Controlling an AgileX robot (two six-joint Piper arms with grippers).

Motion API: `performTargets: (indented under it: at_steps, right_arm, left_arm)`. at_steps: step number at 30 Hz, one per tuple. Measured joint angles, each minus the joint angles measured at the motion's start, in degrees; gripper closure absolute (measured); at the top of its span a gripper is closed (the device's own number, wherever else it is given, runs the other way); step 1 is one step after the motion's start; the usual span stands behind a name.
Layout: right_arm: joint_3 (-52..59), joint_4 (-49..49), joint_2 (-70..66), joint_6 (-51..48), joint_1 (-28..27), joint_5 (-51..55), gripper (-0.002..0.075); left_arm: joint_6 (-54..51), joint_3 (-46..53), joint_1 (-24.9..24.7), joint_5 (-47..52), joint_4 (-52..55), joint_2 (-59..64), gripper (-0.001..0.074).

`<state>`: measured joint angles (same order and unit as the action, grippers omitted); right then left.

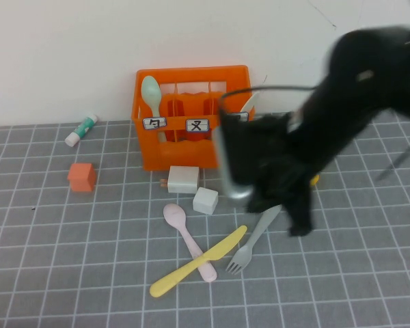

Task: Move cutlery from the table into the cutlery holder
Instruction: Pick up the knife

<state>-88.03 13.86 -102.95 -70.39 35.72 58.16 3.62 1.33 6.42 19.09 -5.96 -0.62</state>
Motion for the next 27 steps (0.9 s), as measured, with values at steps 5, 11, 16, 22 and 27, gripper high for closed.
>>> performTargets:
  at_steps: [5,11,16,22,27]
  right_arm:
    - [-4.16,1.50,-7.61,0.14,3.80,-1.03,0.0673]
    - [-6.95,-2.50,-14.37,0.27,9.68,-4.30,0.0399]
    - [-7.51,-4.01,-18.13,1.43,12.38,-7.79,0.0270]
    - [-7.78,-5.23,-20.76,3.02,12.98,-10.51,0.0255]
    - [-8.59,-6.72,-21.86,3.30,12.98,-11.00,0.0253]
  left_arm:
    - [-0.16,0.00,0.00,0.09,0.00,0.00,0.0736]
    - [-0.16,0.00,0.00,0.09,0.00,0.00,0.0736]
    - [-0.16,0.00,0.00,0.09,0.09,0.00,0.0736]
    - [-0.16,0.00,0.00,0.09,0.09,0.00,0.0736]
    - [-0.16,0.00,0.00,0.09,0.09,0.00,0.0736]
